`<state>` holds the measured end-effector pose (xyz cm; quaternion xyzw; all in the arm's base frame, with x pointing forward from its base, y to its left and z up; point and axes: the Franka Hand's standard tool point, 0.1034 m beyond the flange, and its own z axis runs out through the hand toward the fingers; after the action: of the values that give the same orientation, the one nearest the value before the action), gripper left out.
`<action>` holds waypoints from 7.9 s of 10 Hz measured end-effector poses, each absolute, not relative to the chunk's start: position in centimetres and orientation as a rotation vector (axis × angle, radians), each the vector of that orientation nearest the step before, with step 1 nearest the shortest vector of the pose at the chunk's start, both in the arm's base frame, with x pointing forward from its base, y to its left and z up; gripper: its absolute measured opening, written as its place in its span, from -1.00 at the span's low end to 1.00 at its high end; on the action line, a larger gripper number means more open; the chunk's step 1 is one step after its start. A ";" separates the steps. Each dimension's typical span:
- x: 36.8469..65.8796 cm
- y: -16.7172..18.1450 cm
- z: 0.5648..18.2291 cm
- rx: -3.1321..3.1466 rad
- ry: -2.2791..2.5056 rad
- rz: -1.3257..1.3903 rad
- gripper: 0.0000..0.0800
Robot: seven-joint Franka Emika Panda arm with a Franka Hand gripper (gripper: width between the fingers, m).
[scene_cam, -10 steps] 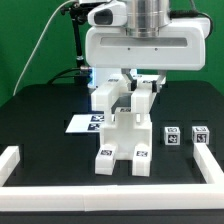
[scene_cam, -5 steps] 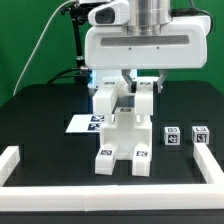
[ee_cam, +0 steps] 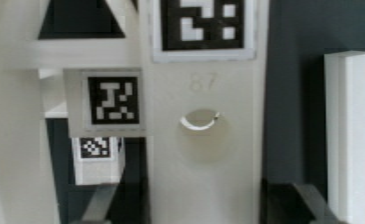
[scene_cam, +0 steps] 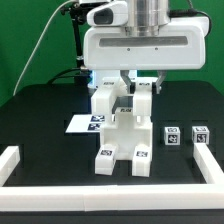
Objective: Assemble chair
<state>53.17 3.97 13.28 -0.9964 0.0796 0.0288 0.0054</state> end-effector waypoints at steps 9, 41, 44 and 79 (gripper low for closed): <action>53.1 3.0 9.7 -3.144 0.215 0.095 -0.30; 49.9 12.1 12.9 -3.155 0.071 -0.051 0.62; 46.7 15.2 8.4 -3.119 0.094 -0.018 0.62; 45.9 13.7 13.9 -3.105 0.033 0.105 -0.29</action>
Offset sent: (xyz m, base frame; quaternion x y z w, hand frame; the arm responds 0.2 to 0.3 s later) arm 0.0012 -0.0051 -0.0107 0.0012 0.0193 -0.0061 0.9998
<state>45.88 13.69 13.85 -0.9992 0.0106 0.0337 0.0173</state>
